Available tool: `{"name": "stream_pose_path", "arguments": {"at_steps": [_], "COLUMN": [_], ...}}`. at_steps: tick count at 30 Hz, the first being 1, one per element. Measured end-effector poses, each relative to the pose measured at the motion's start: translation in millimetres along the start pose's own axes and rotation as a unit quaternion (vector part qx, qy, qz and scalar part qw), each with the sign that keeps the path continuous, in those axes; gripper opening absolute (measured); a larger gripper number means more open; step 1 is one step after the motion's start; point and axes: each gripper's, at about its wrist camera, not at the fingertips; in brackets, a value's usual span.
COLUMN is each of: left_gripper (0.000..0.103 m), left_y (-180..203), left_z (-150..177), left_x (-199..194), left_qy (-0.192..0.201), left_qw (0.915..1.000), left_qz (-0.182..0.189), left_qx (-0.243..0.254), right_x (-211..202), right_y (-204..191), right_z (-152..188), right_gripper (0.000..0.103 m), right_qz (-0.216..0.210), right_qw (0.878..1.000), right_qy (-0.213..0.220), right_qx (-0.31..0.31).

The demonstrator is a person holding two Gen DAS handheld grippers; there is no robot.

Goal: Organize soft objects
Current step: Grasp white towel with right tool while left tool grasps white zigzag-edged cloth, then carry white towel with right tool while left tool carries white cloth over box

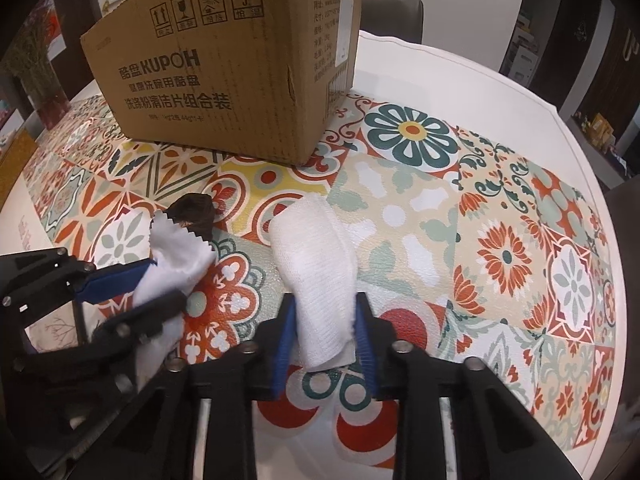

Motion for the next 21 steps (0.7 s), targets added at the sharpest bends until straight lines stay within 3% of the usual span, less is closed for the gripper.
{"name": "stream_pose_path", "arguments": {"at_steps": [5,21], "left_gripper": [0.011,0.010], "left_y": [-7,-22], "left_z": [4,14], "left_x": [-4,-53], "left_qy": [0.005,0.040], "left_qw": [0.9999,0.9977], "left_qz": [0.005,0.021], "left_qx": [-0.014,-0.050], "right_x": [-8,-57], "right_y": [1,-10], "right_z": [2,7], "right_gripper": [0.017,0.015], "right_qz": [0.000,-0.023], "right_qw": [1.000,0.997], "right_qy": [0.008,0.053], "right_qx": [0.012,0.052]}}
Point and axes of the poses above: each gripper's, at about its wrist camera, not at the fingertips, and x roughly the way its jaws point, y to its right, z to its underside, and after that the axes turned 2 degrees about -z, right-handed
